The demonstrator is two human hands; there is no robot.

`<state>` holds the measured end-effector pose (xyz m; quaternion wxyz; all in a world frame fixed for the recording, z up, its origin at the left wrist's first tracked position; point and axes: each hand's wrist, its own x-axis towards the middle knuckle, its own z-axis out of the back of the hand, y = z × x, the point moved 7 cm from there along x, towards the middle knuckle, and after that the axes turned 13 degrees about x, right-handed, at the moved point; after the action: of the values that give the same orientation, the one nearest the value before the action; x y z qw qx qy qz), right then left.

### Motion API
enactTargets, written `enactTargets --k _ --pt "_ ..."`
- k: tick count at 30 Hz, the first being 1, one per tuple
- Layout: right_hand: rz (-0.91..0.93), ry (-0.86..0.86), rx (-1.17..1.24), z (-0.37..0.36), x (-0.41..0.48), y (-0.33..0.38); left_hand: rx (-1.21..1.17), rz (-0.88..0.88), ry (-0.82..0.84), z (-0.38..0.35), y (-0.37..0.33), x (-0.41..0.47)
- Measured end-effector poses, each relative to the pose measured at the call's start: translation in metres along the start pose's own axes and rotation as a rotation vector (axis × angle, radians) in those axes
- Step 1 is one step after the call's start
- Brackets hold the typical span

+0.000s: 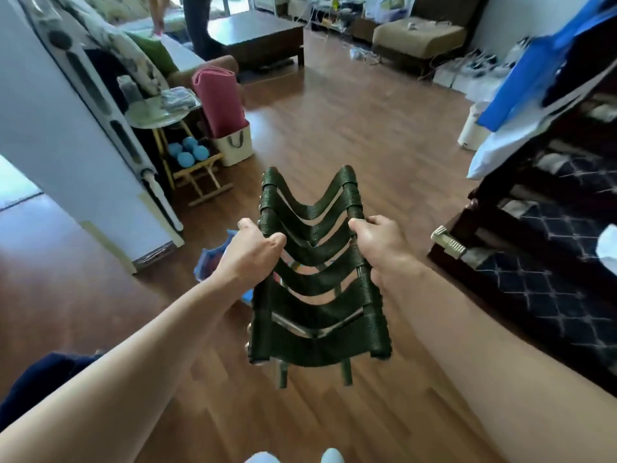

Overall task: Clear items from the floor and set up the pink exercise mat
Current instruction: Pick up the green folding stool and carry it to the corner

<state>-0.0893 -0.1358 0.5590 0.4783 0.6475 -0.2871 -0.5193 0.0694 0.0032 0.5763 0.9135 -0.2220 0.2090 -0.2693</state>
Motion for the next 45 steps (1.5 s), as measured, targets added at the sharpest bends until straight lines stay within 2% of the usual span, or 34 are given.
enactTargets --k 8,16,25,35,45 --pt "0.073 -0.263 0.137 0.058 0.121 0.057 0.076 -0.198 0.077 -0.047 -0.134 0.122" --pt "0.118 -0.432 0.151 0.056 0.278 0.129 0.146 -0.311 0.126 -0.071 -0.25 0.289" --pt "0.147 -0.551 0.205 0.053 0.476 0.231 0.153 -0.428 0.137 -0.082 -0.406 0.485" --pt "0.117 -0.618 0.232 0.074 0.728 0.312 0.188 -0.448 0.151 -0.136 -0.562 0.709" --pt "0.102 -0.727 0.299 0.1 0.929 0.409 0.207 -0.543 0.212 -0.176 -0.731 0.886"
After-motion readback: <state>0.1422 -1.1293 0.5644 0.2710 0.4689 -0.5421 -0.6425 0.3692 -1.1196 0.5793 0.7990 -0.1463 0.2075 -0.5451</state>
